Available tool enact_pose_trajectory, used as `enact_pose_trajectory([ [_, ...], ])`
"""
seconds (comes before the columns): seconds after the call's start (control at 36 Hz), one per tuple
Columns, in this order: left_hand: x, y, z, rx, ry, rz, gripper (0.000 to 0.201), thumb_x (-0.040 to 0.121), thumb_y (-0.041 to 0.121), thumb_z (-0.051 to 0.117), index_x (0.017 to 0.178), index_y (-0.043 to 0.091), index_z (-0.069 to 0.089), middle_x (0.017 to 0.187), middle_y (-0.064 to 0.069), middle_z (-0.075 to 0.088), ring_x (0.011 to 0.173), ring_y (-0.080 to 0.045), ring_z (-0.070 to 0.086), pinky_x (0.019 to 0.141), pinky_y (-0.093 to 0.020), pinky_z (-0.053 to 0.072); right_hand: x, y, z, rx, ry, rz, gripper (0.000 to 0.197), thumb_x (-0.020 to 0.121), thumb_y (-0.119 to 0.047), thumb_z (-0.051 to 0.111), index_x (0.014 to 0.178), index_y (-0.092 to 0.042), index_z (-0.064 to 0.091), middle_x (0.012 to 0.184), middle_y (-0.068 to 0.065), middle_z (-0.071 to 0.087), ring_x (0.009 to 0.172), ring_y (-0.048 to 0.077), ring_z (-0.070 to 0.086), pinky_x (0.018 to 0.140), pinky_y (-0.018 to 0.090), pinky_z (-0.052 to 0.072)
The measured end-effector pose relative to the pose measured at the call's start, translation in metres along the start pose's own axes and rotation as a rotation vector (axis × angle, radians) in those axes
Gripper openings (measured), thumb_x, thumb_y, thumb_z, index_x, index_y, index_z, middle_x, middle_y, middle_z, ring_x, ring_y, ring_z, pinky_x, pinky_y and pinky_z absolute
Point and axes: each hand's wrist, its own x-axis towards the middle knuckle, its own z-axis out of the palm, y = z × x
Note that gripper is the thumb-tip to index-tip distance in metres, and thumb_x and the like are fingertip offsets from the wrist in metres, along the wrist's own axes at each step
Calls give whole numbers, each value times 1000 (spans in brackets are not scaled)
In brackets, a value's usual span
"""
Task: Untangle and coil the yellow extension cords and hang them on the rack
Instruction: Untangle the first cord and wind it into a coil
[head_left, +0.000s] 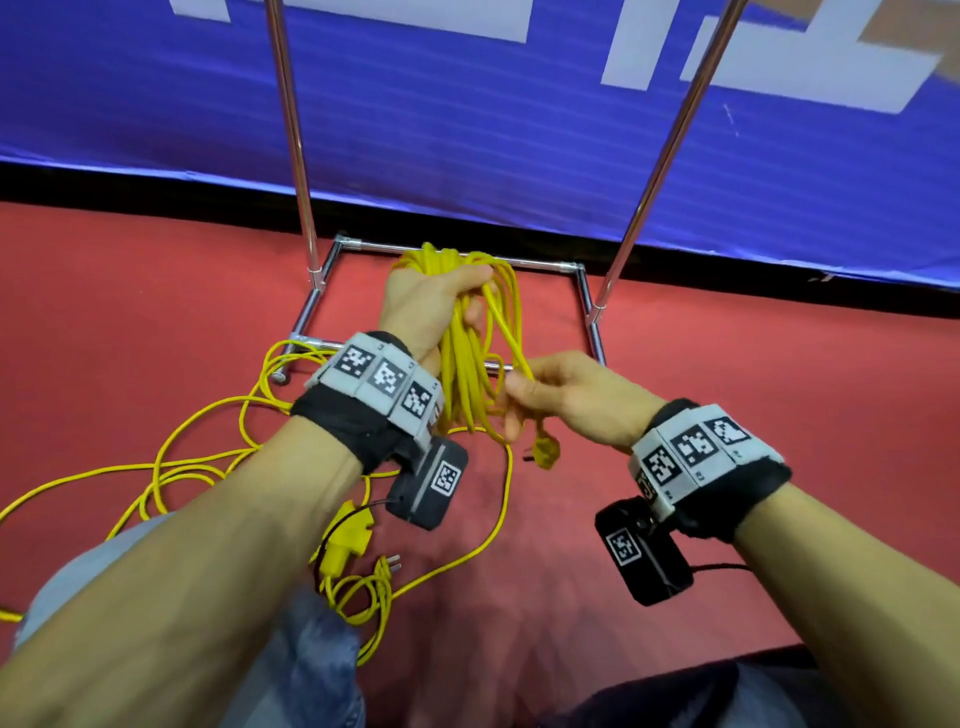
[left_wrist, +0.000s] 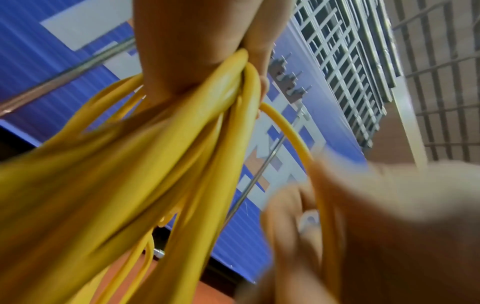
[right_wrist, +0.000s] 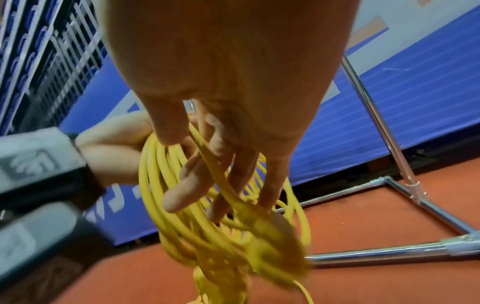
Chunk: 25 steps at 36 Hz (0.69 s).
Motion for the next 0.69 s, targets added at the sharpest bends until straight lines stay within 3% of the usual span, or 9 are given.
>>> enact_pose_trajectory([
  [0.11,7,7,-10,-38,27,31,23,79,13,71,58,7,65,52,-11,51,39,-19,44,49,-26,37,-2,6,3,12,-17,5,21,103,-8,37,93,-3,55,67,10,60,59,28,58,59,36,49],
  [0.22,1,6,-10,44,-41,59,26,75,25,78,67,3,67,51,-11,49,42,-21,42,48,-27,33,3,-4,8,13,-3,-37,21,105,-13,33,96,-10,52,57,4,57,47,19,57,46,29,48],
  [0.33,-10,2,-6,129,-103,13,21,76,14,77,71,0,61,49,-11,45,41,-23,42,42,-26,39,11,-12,10,-32,21,-74,22,105,-16,33,99,-7,52,52,1,54,42,15,52,43,28,45],
  [0.42,-11,3,-6,158,-95,6,25,76,6,72,54,9,62,51,-10,49,41,-22,46,46,-26,42,12,-14,11,-9,-17,-61,24,104,-16,36,103,2,51,57,2,59,49,22,58,48,34,51],
  [0.47,-9,6,-7,155,-98,22,24,72,6,69,50,11,61,57,-13,51,46,-22,47,50,-27,42,9,-14,10,127,-47,-13,31,103,-20,40,107,9,52,73,11,65,66,30,63,64,40,56],
  [0.53,-9,12,-9,100,-144,14,20,75,0,62,56,4,56,62,-16,49,54,-25,49,56,-31,44,7,-14,2,252,51,74,30,101,-24,45,103,2,59,83,13,69,79,28,66,75,37,55],
  [0.61,-11,22,-12,-7,-267,-51,20,80,-6,52,62,0,47,59,-15,45,49,-23,52,67,-35,51,11,1,-22,143,462,80,13,92,-21,61,94,-9,59,79,9,65,77,27,66,74,38,56],
  [0.64,-13,25,-13,-15,-303,-70,19,79,-5,52,62,1,46,56,-13,43,44,-21,49,65,-33,53,13,6,-30,17,566,118,26,86,-26,69,103,-10,57,85,6,64,82,26,65,78,39,54],
  [0.69,-16,30,-13,-12,-380,-103,15,73,0,54,62,3,44,53,-10,40,40,-18,42,57,-29,52,15,13,-38,-135,590,204,75,76,-40,78,134,-10,41,112,6,57,104,21,58,89,34,46],
])
